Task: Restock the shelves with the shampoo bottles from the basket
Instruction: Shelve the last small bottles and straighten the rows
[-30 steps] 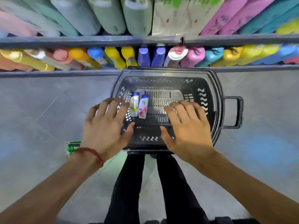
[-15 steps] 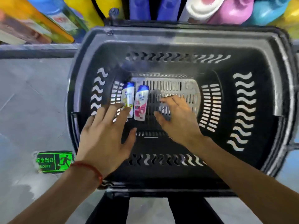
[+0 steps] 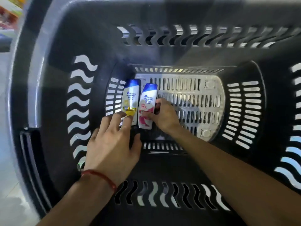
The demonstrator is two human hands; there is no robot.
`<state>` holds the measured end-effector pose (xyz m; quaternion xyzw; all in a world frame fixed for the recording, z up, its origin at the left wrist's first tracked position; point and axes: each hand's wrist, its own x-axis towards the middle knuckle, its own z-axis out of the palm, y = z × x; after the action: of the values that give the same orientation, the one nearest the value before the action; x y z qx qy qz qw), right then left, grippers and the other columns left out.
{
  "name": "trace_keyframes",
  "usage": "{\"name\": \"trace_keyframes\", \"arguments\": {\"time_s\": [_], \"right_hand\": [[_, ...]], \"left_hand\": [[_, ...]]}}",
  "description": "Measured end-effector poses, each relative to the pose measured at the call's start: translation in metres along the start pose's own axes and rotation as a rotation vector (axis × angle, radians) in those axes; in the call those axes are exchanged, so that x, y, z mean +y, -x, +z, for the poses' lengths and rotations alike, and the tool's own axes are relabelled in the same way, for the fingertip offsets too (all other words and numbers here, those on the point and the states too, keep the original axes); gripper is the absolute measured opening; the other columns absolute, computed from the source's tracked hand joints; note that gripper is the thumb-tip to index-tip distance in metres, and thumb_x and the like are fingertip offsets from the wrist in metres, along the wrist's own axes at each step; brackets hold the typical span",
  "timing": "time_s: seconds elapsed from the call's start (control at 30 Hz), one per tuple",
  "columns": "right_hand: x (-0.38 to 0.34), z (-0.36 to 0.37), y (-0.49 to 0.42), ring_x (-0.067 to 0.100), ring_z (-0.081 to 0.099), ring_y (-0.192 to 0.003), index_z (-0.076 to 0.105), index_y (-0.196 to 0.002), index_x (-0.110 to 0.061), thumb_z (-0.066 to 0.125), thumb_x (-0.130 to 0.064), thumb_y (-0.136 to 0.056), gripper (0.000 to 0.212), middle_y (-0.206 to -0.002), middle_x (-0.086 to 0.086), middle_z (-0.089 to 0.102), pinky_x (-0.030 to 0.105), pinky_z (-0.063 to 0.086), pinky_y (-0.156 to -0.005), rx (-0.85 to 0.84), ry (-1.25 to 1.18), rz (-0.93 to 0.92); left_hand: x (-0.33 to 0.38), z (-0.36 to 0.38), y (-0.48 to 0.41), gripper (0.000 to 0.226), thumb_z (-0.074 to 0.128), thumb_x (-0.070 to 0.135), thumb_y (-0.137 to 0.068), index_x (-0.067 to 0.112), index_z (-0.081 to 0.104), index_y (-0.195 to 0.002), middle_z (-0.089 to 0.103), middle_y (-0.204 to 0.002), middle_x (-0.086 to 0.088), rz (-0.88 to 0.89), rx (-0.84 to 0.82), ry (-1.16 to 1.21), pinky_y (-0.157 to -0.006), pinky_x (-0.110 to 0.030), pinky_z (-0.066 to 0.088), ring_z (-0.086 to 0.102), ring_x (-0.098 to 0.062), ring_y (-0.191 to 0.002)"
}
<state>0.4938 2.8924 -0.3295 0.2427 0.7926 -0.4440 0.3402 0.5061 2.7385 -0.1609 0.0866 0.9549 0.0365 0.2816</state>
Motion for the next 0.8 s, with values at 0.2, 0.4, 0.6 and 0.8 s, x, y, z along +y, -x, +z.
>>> {"name": "trace_keyframes", "arguments": {"time_s": [0.2, 0.4, 0.6, 0.8], "right_hand": [[0.001, -0.003, -0.001, 0.024, 0.066, -0.112, 0.051, -0.124, -0.012, 0.087, -0.025, -0.083, 0.056, -0.120, 0.008, 0.065, 0.040, 0.057, -0.099, -0.007, -0.041, 0.011], [0.014, -0.019, 0.015, 0.018, 0.069, -0.102, 0.045, -0.130, -0.015, 0.076, -0.013, -0.092, 0.049, -0.119, 0.004, 0.065, 0.026, 0.060, -0.080, -0.099, -0.121, 0.013], [0.022, -0.047, 0.054, 0.017, 0.070, -0.102, 0.047, -0.139, -0.012, 0.074, -0.016, -0.094, 0.052, -0.133, 0.008, 0.060, 0.026, 0.064, -0.072, 0.000, -0.232, -0.002], [0.018, -0.071, 0.077, 0.021, 0.064, -0.114, 0.040, -0.140, -0.019, 0.072, -0.022, -0.096, 0.055, -0.136, 0.008, 0.051, 0.037, 0.064, -0.087, 0.103, -0.201, -0.072]], "left_hand": [[0.002, 0.005, 0.000, 0.048, 0.057, 0.045, -0.092, 0.021, 0.055, -0.133, 0.055, -0.128, 0.003, -0.024, -0.043, 0.022, -0.088, -0.045, 0.052, 0.050, -0.022, -0.119], [0.000, 0.007, -0.004, 0.047, 0.055, 0.047, -0.092, 0.021, 0.055, -0.131, 0.054, -0.126, 0.004, -0.062, -0.052, 0.037, -0.073, -0.042, 0.055, 0.049, -0.020, -0.118], [-0.001, 0.010, -0.007, 0.041, 0.055, 0.044, -0.092, 0.020, 0.056, -0.124, 0.054, -0.115, 0.004, -0.083, -0.043, 0.172, -0.068, -0.037, 0.049, 0.049, -0.019, -0.110], [-0.004, 0.037, -0.044, 0.049, 0.068, 0.028, -0.093, 0.015, 0.053, -0.138, 0.056, -0.133, -0.006, -0.301, -0.110, 0.588, -0.088, -0.022, 0.036, 0.050, -0.011, -0.111]]}}
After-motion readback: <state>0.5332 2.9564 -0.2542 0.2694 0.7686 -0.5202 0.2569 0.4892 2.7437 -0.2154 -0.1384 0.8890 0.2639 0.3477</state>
